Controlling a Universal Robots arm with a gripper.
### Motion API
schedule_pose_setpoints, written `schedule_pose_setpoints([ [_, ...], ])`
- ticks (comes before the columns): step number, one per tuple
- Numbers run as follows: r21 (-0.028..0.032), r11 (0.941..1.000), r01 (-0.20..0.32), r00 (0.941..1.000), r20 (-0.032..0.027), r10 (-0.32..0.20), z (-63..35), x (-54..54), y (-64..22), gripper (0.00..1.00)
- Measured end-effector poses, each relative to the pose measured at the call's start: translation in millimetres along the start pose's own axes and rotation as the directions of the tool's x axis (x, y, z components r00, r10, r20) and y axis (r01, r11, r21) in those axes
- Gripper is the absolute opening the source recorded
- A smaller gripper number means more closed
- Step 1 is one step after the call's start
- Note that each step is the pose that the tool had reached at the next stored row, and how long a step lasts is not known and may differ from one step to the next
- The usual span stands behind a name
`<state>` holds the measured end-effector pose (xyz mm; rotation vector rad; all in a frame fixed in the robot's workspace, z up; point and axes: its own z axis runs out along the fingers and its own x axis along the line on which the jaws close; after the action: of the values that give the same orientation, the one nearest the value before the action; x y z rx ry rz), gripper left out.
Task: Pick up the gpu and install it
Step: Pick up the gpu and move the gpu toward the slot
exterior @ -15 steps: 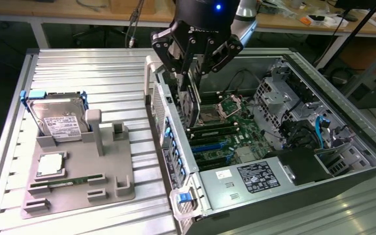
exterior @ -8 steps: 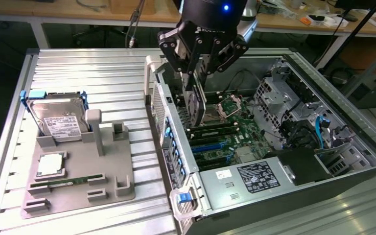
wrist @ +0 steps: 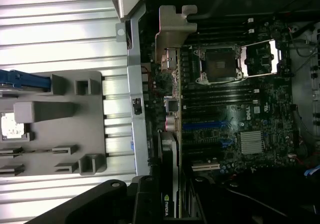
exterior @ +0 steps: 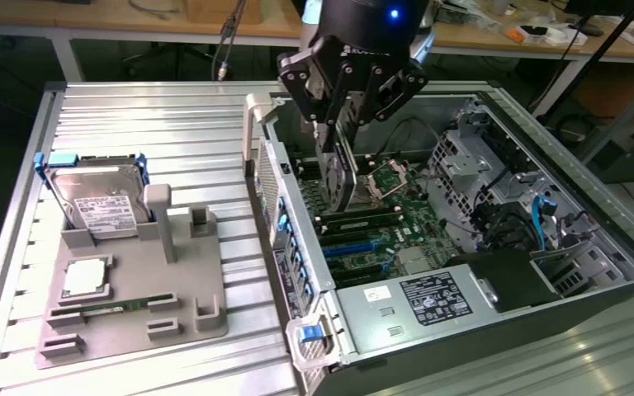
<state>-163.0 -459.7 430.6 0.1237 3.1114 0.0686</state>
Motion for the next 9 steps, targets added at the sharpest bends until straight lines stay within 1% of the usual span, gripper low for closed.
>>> schedule_pose_setpoints([
  [9, 0.0000, 1.0000, 0.000, 1.0000, 0.0000, 0.000, 0.3, -11.5, 0.9, 0.27],
])
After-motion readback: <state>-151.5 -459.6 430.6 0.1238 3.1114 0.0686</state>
